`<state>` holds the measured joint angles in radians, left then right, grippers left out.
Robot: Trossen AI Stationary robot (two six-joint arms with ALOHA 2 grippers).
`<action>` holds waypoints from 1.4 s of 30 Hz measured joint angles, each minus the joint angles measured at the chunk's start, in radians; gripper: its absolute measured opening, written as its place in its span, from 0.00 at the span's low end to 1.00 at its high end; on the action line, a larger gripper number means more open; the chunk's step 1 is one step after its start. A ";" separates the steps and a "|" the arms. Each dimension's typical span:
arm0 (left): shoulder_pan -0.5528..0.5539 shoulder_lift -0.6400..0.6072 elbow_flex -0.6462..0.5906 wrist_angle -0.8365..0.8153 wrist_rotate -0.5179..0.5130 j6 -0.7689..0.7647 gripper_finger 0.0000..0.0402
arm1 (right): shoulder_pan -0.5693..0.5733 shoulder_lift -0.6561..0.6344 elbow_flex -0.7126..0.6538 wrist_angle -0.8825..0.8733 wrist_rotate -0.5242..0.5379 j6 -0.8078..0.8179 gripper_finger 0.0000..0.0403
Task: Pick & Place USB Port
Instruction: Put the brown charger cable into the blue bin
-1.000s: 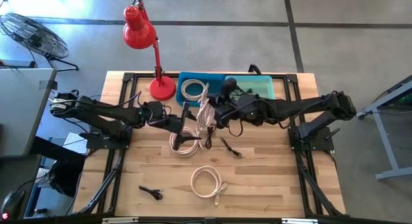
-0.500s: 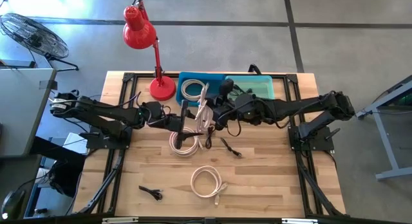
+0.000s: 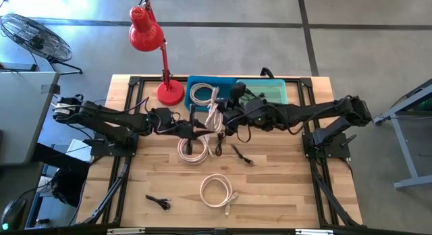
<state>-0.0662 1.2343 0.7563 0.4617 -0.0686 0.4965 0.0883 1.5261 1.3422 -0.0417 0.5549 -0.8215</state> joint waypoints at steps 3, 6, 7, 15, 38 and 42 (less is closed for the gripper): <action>0.000 0.000 0.000 -0.001 0.000 0.009 0.03 | 0.014 0.000 0.001 -0.001 0.004 0.030 0.19; 0.000 0.000 0.000 -0.004 -0.001 0.011 0.02 | 0.037 0.000 0.001 0.000 0.048 0.042 0.26; 0.000 0.000 0.000 -0.009 -0.002 0.011 0.02 | 0.048 0.000 0.001 -0.003 0.077 0.042 0.28; 0.002 -0.002 0.003 -0.019 -0.039 0.023 0.02 | 0.141 0.000 0.000 -0.021 0.386 0.037 0.46; 0.000 -0.002 0.003 -0.044 0.037 -0.007 0.02 | 0.166 -0.001 -0.001 -0.037 0.284 -0.208 0.54; 0.000 -0.002 0.003 -0.055 0.040 -0.008 0.02 | 0.167 -0.001 -0.001 -0.036 0.159 -0.143 0.54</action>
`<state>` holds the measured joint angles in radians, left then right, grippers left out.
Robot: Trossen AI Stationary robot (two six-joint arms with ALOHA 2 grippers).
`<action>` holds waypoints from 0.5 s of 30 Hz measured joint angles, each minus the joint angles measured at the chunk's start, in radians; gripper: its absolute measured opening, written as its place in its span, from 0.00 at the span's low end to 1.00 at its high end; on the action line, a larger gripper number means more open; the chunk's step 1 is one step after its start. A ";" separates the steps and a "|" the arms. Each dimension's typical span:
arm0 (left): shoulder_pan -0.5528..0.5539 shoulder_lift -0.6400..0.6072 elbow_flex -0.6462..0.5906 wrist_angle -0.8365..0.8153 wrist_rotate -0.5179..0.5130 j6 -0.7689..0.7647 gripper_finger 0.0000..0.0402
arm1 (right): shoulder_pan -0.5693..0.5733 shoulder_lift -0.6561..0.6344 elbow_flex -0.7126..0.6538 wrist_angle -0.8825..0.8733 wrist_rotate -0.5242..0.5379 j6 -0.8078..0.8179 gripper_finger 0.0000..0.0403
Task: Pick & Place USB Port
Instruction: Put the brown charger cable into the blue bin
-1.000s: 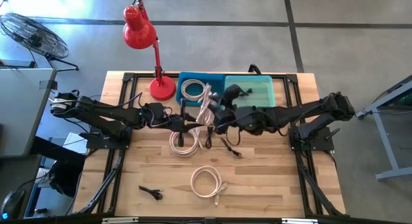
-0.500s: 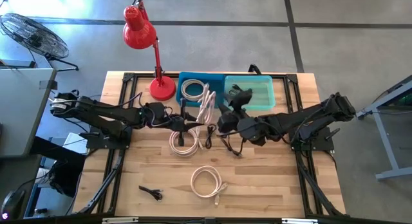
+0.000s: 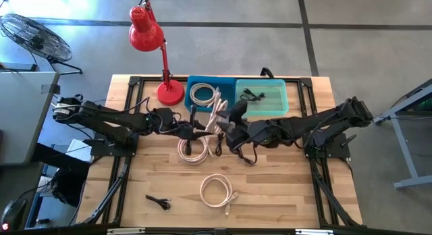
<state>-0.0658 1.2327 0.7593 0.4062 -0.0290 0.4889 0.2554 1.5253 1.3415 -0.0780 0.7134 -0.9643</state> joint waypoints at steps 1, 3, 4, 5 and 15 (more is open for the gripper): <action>0.000 0.000 0.000 -0.002 0.003 0.000 0.02 | 0.003 0.000 0.000 -0.001 -0.028 0.030 0.54; -0.001 0.000 0.000 -0.005 0.022 -0.001 0.02 | 0.010 -0.001 0.000 -0.004 -0.068 0.110 0.54; -0.001 0.000 0.000 -0.005 0.027 -0.004 0.03 | 0.015 -0.002 0.000 -0.006 -0.077 0.145 0.54; -0.001 0.000 0.000 -0.005 0.028 -0.009 0.03 | 0.021 -0.002 0.000 -0.006 -0.085 0.172 0.54; 0.000 -0.001 0.000 -0.014 0.019 -0.023 0.02 | 0.068 -0.001 0.000 -0.007 -0.123 0.271 0.54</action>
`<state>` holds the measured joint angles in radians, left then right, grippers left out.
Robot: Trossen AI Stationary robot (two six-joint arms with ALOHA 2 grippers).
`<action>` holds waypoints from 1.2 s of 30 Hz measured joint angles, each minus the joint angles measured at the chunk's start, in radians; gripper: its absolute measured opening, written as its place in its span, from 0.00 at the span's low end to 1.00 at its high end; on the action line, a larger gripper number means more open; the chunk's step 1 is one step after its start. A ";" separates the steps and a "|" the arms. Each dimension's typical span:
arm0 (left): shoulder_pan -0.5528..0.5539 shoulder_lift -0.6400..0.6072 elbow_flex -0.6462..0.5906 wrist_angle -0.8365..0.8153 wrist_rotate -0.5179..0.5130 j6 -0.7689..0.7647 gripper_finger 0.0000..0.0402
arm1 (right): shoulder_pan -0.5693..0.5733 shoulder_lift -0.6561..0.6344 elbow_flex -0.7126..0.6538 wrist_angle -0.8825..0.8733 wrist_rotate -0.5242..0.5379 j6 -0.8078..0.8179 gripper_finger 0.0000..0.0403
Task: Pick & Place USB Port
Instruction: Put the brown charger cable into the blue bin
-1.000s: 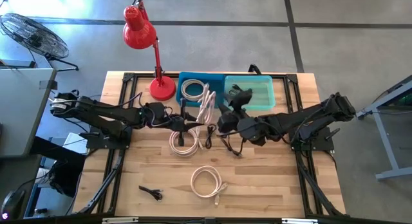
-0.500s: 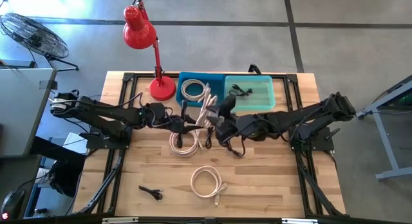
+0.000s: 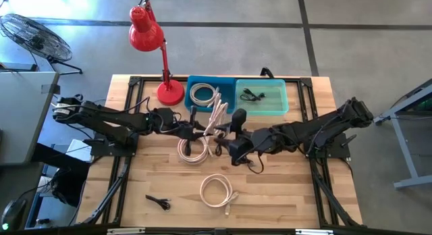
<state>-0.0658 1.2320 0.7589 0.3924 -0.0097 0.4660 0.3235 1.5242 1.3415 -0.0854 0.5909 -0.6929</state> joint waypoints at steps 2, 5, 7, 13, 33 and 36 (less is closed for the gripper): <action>0.000 0.000 0.000 0.001 0.000 0.000 0.02 | 0.003 0.000 0.000 -0.007 -0.004 0.013 0.54; 0.000 0.000 0.000 0.001 0.000 0.000 0.02 | 0.005 0.000 0.000 0.005 -0.045 0.032 0.54; 0.000 0.000 0.000 0.001 0.000 0.000 0.02 | 0.005 0.000 0.000 0.021 -0.079 0.043 0.54; 0.000 0.000 0.000 0.001 -0.001 0.000 0.02 | 0.002 0.000 0.000 0.078 -0.219 0.144 0.54; 0.000 -0.006 0.000 -0.008 -0.057 0.030 0.02 | 0.002 0.010 0.000 0.114 -0.517 0.373 0.54; 0.001 -0.006 0.000 -0.015 -0.072 0.035 0.02 | 0.002 0.021 0.000 0.173 -0.537 0.386 0.54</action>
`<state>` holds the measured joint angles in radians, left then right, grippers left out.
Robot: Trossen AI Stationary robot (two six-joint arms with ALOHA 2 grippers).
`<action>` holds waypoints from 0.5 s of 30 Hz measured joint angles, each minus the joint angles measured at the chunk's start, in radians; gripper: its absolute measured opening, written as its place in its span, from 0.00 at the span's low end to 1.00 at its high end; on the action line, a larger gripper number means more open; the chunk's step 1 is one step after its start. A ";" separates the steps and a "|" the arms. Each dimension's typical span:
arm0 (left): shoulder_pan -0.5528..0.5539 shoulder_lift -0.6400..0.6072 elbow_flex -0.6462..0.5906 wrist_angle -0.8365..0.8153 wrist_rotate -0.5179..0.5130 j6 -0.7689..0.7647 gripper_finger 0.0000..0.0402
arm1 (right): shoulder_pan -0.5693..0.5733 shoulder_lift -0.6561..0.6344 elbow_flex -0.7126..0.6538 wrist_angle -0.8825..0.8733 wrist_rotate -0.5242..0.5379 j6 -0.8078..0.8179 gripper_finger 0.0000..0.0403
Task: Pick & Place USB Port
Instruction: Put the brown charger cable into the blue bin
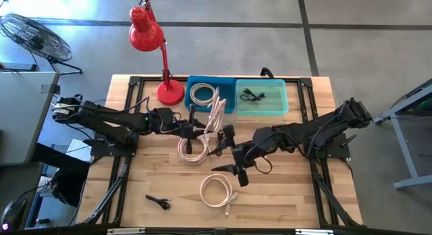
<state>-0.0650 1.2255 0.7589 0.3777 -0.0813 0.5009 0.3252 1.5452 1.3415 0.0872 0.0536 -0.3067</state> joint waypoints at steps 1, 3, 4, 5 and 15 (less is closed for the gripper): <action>0.000 0.000 0.000 -0.001 -0.004 0.005 0.02 | 0.000 0.000 0.000 0.007 0.000 -0.003 0.54; 0.000 0.000 0.000 -0.008 -0.011 0.021 0.02 | 0.000 0.000 0.000 0.033 0.001 -0.005 0.54; 0.000 -0.004 0.000 -0.020 -0.014 0.024 0.02 | -0.002 0.000 0.000 0.043 0.002 -0.006 0.54; 0.000 -0.008 0.000 -0.030 -0.015 0.025 0.02 | -0.003 0.000 0.000 0.054 0.002 -0.007 0.54; 0.000 -0.062 0.000 -0.117 -0.018 0.022 0.02 | -0.003 0.000 0.000 0.176 -0.004 -0.050 0.54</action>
<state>-0.0654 1.1638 0.7589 0.2605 -0.0998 0.5228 0.3225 1.5455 1.3415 0.2634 0.0498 -0.3566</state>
